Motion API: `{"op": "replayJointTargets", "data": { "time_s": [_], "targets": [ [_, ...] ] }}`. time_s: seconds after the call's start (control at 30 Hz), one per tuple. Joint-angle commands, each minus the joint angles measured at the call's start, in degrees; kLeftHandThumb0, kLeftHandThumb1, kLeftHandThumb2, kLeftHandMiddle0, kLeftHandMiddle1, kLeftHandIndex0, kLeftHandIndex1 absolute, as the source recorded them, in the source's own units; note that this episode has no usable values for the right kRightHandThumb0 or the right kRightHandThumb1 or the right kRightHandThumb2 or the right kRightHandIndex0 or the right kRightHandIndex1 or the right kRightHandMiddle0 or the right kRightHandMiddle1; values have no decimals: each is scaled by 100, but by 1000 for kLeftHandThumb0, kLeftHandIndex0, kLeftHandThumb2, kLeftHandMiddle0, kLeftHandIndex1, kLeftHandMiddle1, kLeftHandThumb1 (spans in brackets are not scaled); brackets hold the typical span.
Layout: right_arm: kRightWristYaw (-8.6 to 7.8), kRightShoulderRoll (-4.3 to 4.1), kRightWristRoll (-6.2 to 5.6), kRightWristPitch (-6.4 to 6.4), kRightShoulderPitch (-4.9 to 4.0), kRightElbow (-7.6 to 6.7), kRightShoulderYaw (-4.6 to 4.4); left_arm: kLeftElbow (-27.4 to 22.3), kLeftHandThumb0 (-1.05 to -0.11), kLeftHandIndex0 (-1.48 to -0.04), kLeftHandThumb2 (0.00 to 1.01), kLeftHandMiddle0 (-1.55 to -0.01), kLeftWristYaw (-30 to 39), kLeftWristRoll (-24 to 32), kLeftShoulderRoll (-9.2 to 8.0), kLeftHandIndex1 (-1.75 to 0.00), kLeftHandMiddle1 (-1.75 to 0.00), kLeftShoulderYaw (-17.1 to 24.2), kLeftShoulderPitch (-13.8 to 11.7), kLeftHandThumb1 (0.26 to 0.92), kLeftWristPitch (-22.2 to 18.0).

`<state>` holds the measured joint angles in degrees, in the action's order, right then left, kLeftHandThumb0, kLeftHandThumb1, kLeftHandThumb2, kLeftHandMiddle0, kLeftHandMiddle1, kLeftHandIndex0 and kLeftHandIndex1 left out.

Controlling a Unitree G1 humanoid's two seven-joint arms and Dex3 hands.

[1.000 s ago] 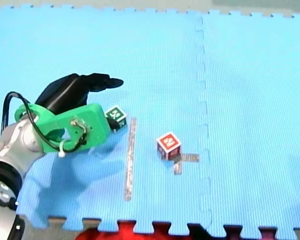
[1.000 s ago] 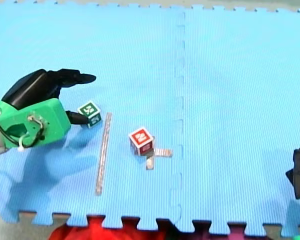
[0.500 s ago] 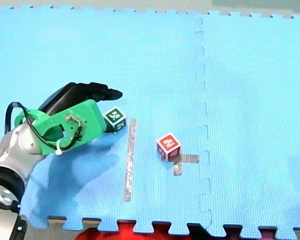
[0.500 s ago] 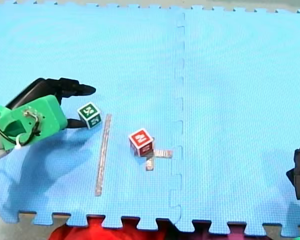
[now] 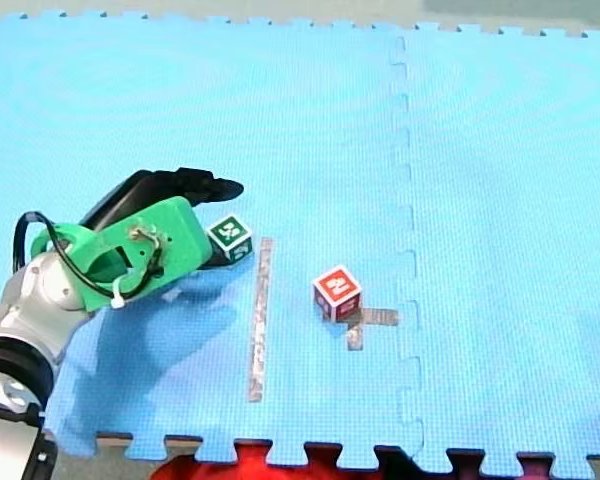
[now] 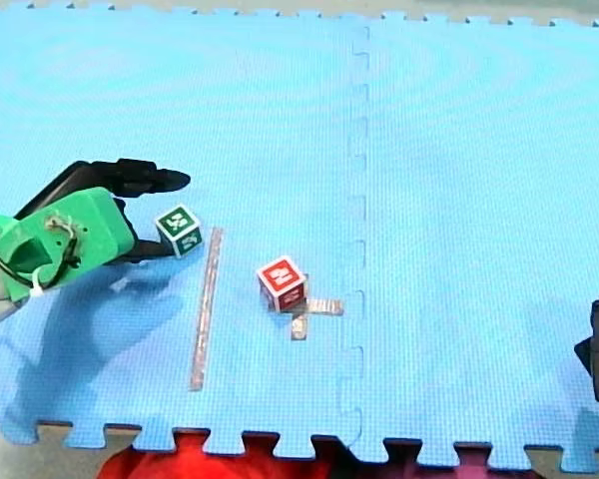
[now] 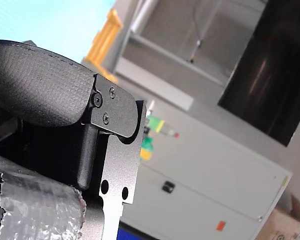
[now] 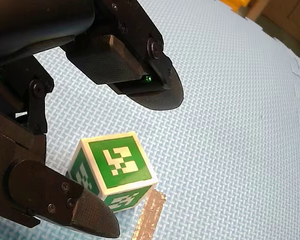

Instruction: Stack cube left

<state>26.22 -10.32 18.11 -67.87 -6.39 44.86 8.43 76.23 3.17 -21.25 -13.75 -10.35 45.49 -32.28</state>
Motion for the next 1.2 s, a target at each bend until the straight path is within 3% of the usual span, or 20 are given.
{"op": "replayJointTargets", "data": {
  "time_s": [0.0,0.1,0.13,0.17,0.23,0.27,0.33,0.47,0.57,0.87,1.17],
  "targets": [
    [-9,-9,-27,-50,21,-9,31,19,-226,-610,1,-1027,21,43,5,0,-103,45,-10,659,33],
    [-62,-16,-74,-114,13,26,36,24,-212,-605,2,-1151,-84,-28,1,0,-139,-3,-8,662,65],
    [-87,-18,-98,-135,11,39,38,24,-214,-606,1,-1195,-139,-63,-1,0,-238,-27,-6,663,71],
    [-109,-19,-120,-151,8,52,40,24,-227,-606,3,-1047,-178,-89,0,0,-787,-42,-4,664,75],
    [-156,-17,-161,-179,12,65,49,25,-230,-608,2,-874,-265,-151,-3,0,-1341,-87,3,668,79],
    [-178,-16,-178,-190,16,69,54,26,-233,-609,2,-813,-303,-179,-5,-1,-1580,-108,6,670,80],
    [-220,-17,-214,-205,14,88,67,28,-262,-611,2,-790,-381,-241,-8,-1,-1712,-150,11,673,82],
    [-293,-14,-270,-229,21,95,98,32,-374,-613,2,-798,-469,-323,-16,-1,-1744,-202,26,676,98],
    [-321,-5,-281,-249,30,85,128,34,-397,-615,2,-801,-491,-325,-18,-2,-1746,-213,28,676,101],
    [-382,30,-301,-291,88,-52,217,37,-381,-630,1,-814,-514,-321,-25,-7,-1746,-237,54,676,139],
    [-472,89,-357,-305,169,-249,277,29,-363,-754,0,-827,-669,-522,-51,-40,-1746,-416,124,677,313]
  ]
}}
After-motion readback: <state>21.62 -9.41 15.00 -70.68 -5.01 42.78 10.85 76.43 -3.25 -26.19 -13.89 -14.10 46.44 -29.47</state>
